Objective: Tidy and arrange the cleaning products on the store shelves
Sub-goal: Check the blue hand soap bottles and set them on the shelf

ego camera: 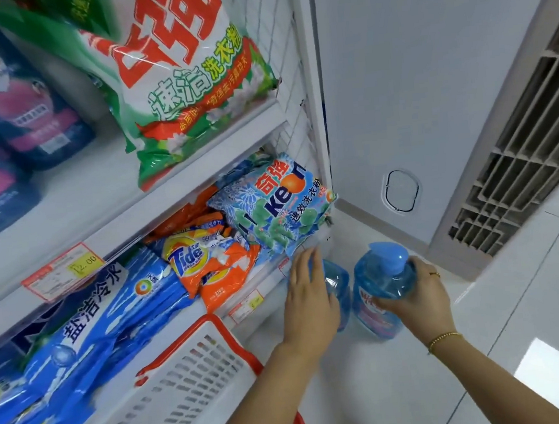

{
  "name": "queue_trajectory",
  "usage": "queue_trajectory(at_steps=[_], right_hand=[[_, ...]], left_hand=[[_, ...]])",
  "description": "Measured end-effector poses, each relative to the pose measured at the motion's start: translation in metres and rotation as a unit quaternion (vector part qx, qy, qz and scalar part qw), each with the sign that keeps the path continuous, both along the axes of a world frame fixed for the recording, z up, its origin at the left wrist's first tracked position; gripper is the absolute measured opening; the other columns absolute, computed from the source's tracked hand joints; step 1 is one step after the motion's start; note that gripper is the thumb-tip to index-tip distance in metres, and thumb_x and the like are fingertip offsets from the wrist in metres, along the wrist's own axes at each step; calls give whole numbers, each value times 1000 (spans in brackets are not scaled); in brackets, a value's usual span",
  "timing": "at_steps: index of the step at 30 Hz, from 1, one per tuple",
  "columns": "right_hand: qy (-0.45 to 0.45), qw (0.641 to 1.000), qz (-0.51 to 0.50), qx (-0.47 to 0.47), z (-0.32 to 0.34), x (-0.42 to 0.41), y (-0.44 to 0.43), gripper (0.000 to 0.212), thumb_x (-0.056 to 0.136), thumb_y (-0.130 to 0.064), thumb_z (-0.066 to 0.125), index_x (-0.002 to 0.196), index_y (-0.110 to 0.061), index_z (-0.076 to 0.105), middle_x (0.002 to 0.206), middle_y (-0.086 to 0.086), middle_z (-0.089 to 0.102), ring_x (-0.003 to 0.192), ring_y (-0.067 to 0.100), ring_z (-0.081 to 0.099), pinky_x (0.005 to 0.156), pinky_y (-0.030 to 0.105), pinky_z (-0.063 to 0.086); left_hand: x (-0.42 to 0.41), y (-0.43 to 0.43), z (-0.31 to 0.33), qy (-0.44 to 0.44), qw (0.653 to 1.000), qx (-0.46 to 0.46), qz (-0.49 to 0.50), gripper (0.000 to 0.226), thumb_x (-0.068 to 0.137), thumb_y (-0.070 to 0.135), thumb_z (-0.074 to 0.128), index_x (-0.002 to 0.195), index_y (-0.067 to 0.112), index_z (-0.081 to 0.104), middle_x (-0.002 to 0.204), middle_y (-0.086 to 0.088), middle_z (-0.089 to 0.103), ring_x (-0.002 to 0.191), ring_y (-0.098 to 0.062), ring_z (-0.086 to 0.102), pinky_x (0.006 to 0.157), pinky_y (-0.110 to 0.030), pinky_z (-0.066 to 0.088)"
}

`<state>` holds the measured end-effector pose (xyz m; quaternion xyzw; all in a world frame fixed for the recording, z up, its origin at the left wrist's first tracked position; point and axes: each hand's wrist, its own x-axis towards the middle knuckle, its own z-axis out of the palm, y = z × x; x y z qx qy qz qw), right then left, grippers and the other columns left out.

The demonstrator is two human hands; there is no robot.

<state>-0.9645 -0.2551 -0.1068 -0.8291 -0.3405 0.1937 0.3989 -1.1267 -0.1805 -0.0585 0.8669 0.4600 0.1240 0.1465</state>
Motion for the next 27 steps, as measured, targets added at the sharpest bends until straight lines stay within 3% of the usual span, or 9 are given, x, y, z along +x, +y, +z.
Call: queue_trajectory(at_steps=[5,10,14,16,18,20,22,25,27], right_hand=[[22,1000,-3,3,-9,-12,-2,84,52,-35,91,122,-18,48,112,-1,49,93,15,51,80,35,51],[46,997,55,-37,19,-10,-10,70,59,-17,89,117,-13,49,106,0,49,92,18,50,80,32,44],[32,976,119,-180,53,-3,-11,55,73,-18,80,117,-7,49,114,16,60,91,29,54,81,38,47],[6,978,85,-192,84,-1,-7,64,79,-25,76,129,-2,44,125,24,54,107,36,52,88,42,44],[-44,994,52,-80,132,-12,0,57,83,-29,72,129,-5,48,116,20,60,109,36,55,86,41,46],[-95,991,73,62,187,-36,10,21,87,-26,67,98,-9,61,87,8,66,84,28,62,67,31,44],[-136,973,132,130,235,-68,25,22,89,-26,63,75,-10,60,66,-4,59,65,14,55,56,22,35],[-153,943,231,184,280,-121,63,22,89,-29,62,74,-13,61,64,-7,59,63,9,54,57,23,40],[-159,921,297,194,291,-158,96,16,90,-32,62,90,-16,66,80,-4,67,74,13,61,69,30,49]], left_hand=[[-7,1,4,2,999,-43,-29,81,95,16,52,153,15,-3,162,0,-8,149,-16,-8,121,-28,3],[-17,-4,17,24,995,-87,-42,82,96,19,51,153,16,-8,161,2,-13,147,-13,-15,120,-28,-4],[-37,-10,48,-11,977,-213,-19,72,96,21,55,154,21,11,162,4,9,146,-16,19,116,-30,25],[-53,-12,72,-36,974,-222,-28,64,95,19,55,151,22,23,153,0,32,133,-17,41,108,-28,35],[-80,-9,105,-98,978,-185,-16,49,93,21,57,139,25,41,128,5,52,111,-12,53,98,-26,43],[-112,-3,146,-179,976,-123,5,26,91,20,62,115,28,57,103,11,59,94,-6,58,88,-25,49],[-146,5,188,-250,966,-60,35,15,89,18,65,94,31,60,88,12,63,83,-1,60,80,-21,50],[-194,30,235,-345,929,26,130,19,87,15,66,89,32,59,89,11,64,84,-3,60,76,-17,48],[-226,60,248,-389,894,73,209,24,87,13,66,105,26,57,106,6,61,93,-8,58,77,-15,45]])
